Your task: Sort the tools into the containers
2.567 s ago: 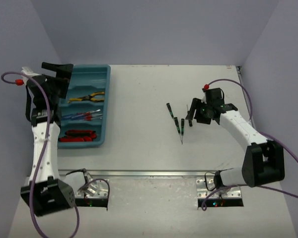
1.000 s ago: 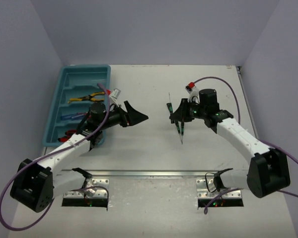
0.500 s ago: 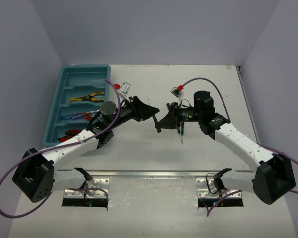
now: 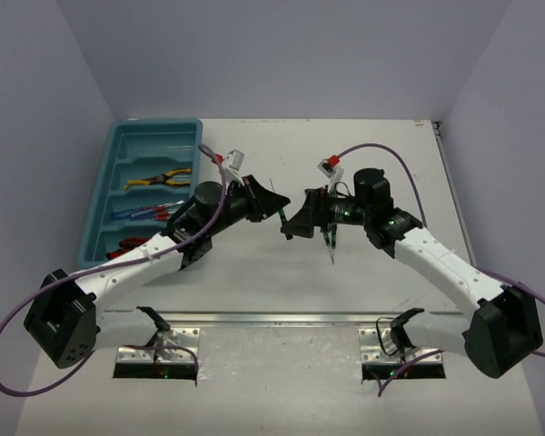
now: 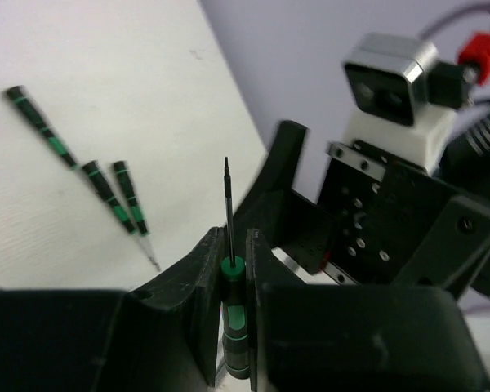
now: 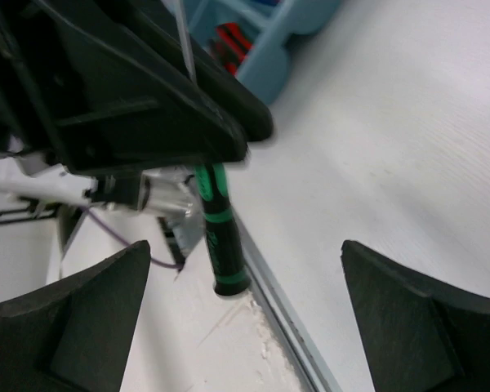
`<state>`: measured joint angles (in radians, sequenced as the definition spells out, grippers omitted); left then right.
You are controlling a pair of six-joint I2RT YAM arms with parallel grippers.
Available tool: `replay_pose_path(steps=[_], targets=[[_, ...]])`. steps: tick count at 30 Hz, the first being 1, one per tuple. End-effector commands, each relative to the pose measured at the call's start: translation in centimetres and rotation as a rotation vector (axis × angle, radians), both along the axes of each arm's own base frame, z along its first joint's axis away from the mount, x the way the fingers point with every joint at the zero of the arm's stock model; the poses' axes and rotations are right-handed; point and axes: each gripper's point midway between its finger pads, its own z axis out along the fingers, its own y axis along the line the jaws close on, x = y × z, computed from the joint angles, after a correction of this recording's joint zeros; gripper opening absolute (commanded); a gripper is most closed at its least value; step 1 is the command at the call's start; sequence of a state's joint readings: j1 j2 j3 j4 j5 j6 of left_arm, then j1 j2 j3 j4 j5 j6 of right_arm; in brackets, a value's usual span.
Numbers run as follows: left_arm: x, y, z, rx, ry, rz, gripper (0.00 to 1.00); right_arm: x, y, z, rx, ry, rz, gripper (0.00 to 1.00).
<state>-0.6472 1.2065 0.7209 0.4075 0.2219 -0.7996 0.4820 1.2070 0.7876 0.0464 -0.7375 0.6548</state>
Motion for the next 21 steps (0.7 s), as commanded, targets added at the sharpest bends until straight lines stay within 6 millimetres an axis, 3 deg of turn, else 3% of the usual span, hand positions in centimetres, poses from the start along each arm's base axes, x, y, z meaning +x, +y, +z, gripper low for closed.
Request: replay_pose_path(steps=[1, 2, 5, 6, 7, 9, 11, 13, 15, 17, 18, 19, 21], targets=[[6.3, 6.5, 0.2, 0.119, 0.097, 0.399, 0.00, 3.5, -3.7, -0.6, -0.171, -0.042, -0.306, 0.99], [7.8, 9.3, -0.7, 0.147, 0.141, 0.522, 0.00, 3.9, -4.9, -1.3, -0.220, -0.035, -0.371, 0.99], [12.7, 19.4, -0.1, 0.103, 0.186, 0.888, 0.00, 4.3, -9.0, -3.2, -0.349, -0.031, -0.564, 0.99], [13.3, 21.0, 0.0, 0.097, 0.199, 0.946, 0.00, 4.5, -9.8, -3.2, -0.363, -0.044, -0.601, 0.99], [14.1, 22.5, -0.2, 0.111, 0.218, 1.005, 0.00, 4.3, -10.2, -3.1, -0.364, -0.052, -0.613, 0.99], [16.7, 28.8, -0.1, 0.074, 0.257, 1.193, 0.00, 4.0, -11.2, -3.3, -0.386, -0.068, -0.638, 0.99], [19.6, 32.7, -2.1, 0.089, 0.317, 1.303, 0.00, 3.7, -11.4, -3.5, -0.393, -0.067, -0.636, 0.99], [22.3, 36.8, -0.7, 0.066, 0.307, 1.385, 0.00, 3.1, -11.0, -4.3, -0.396, -0.047, -0.606, 0.99], [25.4, 39.1, -1.6, 0.099, 0.337, 1.416, 0.00, 2.6, -10.7, -4.9, -0.398, -0.022, -0.578, 0.99], [27.5, 41.7, -4.8, 0.137, 0.396, 1.439, 0.00, 2.4, -10.6, -5.6, -0.408, -0.008, -0.562, 0.99], [28.4, 42.8, -4.7, 0.131, 0.389, 1.443, 0.00, 2.3, -10.6, -5.9, -0.414, -0.005, -0.559, 0.99], [29.3, 43.7, -4.7, 0.121, 0.383, 1.442, 0.00, 2.3, -10.7, -6.1, -0.420, -0.004, -0.559, 0.99], [30.9, 44.7, -6.8, 0.110, 0.411, 1.437, 0.00, 2.4, -10.9, -6.5, -0.434, -0.003, -0.562, 0.99]])
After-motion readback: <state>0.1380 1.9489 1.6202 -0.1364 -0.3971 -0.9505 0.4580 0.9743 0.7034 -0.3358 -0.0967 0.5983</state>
